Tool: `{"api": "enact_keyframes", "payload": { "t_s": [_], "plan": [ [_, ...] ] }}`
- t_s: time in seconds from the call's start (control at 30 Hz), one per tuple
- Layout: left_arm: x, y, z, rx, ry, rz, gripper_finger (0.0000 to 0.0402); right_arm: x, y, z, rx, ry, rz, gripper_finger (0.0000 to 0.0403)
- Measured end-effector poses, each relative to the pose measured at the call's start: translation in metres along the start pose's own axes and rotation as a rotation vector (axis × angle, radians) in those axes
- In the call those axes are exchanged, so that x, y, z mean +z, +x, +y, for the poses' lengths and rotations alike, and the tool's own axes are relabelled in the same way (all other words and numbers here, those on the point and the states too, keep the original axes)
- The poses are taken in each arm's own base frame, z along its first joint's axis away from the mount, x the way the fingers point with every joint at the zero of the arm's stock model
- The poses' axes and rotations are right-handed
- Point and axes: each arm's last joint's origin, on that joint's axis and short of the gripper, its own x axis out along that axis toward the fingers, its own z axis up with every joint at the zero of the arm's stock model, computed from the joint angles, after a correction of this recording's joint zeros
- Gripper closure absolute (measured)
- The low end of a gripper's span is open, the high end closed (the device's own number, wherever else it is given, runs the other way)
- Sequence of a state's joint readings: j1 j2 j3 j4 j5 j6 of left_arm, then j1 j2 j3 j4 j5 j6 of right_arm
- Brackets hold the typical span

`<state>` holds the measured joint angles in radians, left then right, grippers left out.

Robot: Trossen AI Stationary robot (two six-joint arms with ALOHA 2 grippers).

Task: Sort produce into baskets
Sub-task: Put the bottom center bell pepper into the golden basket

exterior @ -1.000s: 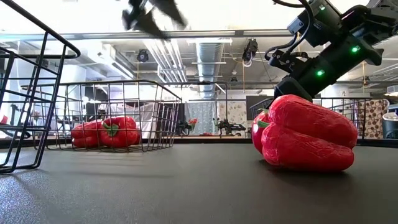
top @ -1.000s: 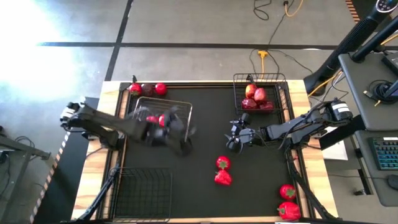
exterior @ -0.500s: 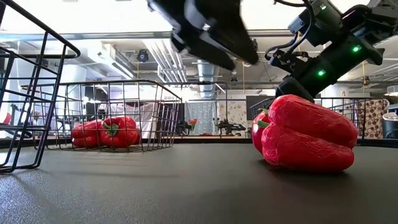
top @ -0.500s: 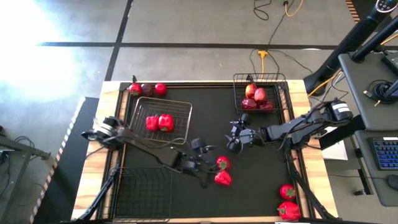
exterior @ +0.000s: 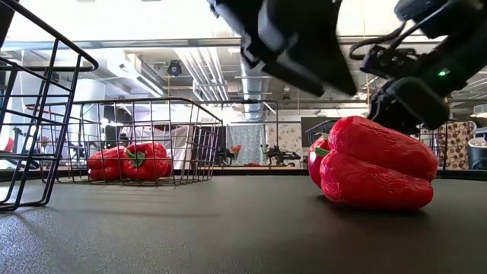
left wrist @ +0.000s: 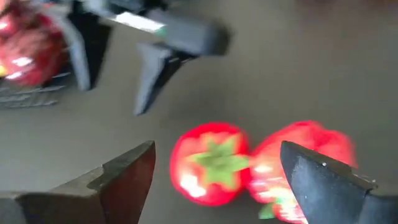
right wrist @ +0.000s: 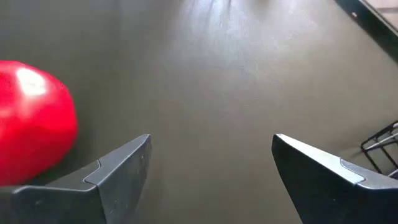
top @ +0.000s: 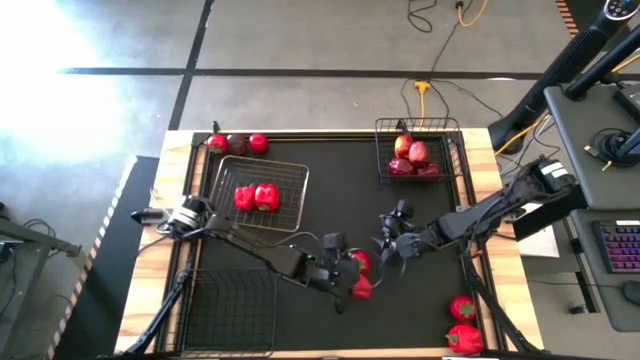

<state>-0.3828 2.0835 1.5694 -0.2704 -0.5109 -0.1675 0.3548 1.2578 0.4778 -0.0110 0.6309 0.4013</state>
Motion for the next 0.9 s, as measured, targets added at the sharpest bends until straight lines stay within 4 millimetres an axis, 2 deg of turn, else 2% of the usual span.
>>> {"api": "enact_keyframes", "payload": {
  "t_s": [0.13,0.23,0.5,0.6,0.9],
  "plan": [
    [0.004,-0.003,-0.007,-0.124,-0.024,-0.031,0.0077,-0.002,-0.007,0.009,0.017,0.045,-0.022,0.0078],
    [-0.001,0.002,-0.011,-0.215,-0.041,-0.039,0.0077,-0.004,-0.014,0.018,0.047,0.102,-0.043,0.0078],
    [-0.011,0.02,-0.004,-0.259,-0.001,-0.036,0.0077,-0.019,-0.035,0.043,0.109,0.195,-0.097,0.0078],
    [-0.019,0.032,-0.011,-0.35,0.014,-0.025,0.0077,-0.02,-0.041,0.047,0.103,0.213,-0.132,0.0078],
    [-0.041,0.058,-0.02,-0.317,0.043,-0.001,0.0077,-0.02,-0.043,0.048,0.096,0.233,-0.161,0.0078]
  ]
}}
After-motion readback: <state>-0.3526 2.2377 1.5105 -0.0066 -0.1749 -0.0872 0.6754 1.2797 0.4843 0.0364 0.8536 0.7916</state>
